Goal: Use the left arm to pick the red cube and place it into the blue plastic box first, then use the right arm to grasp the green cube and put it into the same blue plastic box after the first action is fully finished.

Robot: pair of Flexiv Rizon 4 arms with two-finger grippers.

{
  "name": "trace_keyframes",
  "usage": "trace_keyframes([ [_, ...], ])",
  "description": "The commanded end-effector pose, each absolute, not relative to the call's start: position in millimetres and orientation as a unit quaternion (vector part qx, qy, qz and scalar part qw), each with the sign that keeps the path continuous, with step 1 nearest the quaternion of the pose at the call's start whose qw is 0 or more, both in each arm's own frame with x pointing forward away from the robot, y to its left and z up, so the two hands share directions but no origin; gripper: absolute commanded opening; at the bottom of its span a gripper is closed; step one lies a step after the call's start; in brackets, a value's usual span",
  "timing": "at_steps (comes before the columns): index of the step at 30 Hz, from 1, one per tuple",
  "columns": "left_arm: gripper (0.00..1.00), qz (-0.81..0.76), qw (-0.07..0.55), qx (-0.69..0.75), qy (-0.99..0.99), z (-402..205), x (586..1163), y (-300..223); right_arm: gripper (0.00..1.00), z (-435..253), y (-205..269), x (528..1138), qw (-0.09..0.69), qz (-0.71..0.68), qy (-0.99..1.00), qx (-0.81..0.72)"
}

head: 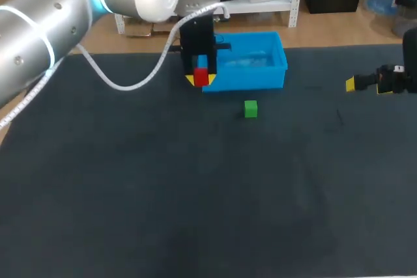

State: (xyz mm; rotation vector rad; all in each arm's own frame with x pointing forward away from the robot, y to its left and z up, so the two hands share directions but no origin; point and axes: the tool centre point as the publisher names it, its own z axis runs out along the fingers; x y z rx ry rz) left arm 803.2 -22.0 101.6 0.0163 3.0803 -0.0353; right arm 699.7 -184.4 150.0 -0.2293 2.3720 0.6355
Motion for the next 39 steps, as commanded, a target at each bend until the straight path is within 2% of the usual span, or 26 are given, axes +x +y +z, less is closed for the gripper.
trace_keyframes([
  [1,0.0,-0.026,0.031,0.01,0.999,111.9,802.0,-16.9,1.0,149.5,-184.5,700.3,0.331,0.243,0.907,-0.088],
  [11,0.0,-0.039,0.043,0.027,0.998,133.7,807.3,-18.8,1.0,149.5,-184.5,700.3,0.331,0.243,0.907,-0.088],
  [39,0.0,-0.1,0.15,0.062,0.982,186.7,861.6,-25.0,1.0,149.5,-184.5,700.3,0.331,0.243,0.907,-0.088],
])
